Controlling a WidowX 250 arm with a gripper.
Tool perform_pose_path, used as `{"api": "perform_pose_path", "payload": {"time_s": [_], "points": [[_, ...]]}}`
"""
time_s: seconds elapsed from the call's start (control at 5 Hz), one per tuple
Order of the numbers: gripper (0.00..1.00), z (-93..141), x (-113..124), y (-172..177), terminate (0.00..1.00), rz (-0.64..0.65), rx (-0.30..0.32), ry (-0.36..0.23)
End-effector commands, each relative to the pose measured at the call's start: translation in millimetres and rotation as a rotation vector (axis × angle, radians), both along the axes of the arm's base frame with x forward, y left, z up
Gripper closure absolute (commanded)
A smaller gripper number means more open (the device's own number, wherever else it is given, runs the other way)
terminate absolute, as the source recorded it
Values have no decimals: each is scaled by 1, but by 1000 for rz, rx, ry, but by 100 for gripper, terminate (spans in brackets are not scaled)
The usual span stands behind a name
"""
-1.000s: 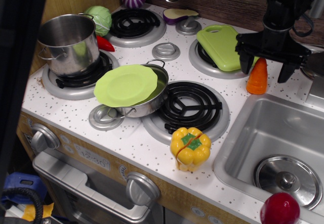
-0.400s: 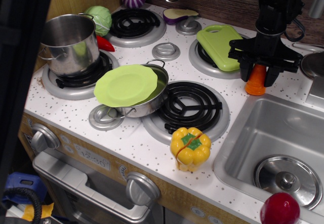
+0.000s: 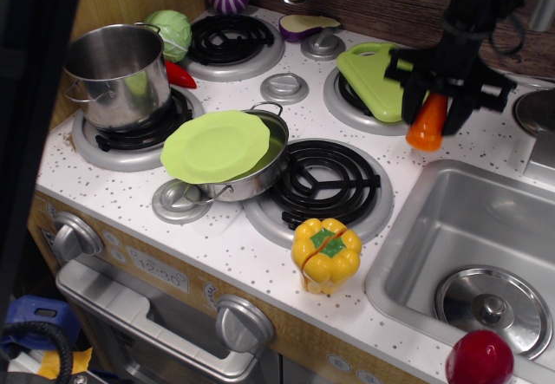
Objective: Put carrot on cutting board
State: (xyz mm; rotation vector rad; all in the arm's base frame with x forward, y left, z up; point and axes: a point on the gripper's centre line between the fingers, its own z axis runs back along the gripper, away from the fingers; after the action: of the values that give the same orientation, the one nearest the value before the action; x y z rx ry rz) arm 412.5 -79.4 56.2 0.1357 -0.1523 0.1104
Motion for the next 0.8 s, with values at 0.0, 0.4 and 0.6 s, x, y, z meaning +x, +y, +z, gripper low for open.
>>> {"api": "perform_pose_path", "payload": {"time_s": [0.0,0.4,0.6], "points": [[100,69,14,9,0,-16,62,-126],[100,63,35,29,0,-78,115,-207],[100,53,41,37,0,-99,116,-245]]}}
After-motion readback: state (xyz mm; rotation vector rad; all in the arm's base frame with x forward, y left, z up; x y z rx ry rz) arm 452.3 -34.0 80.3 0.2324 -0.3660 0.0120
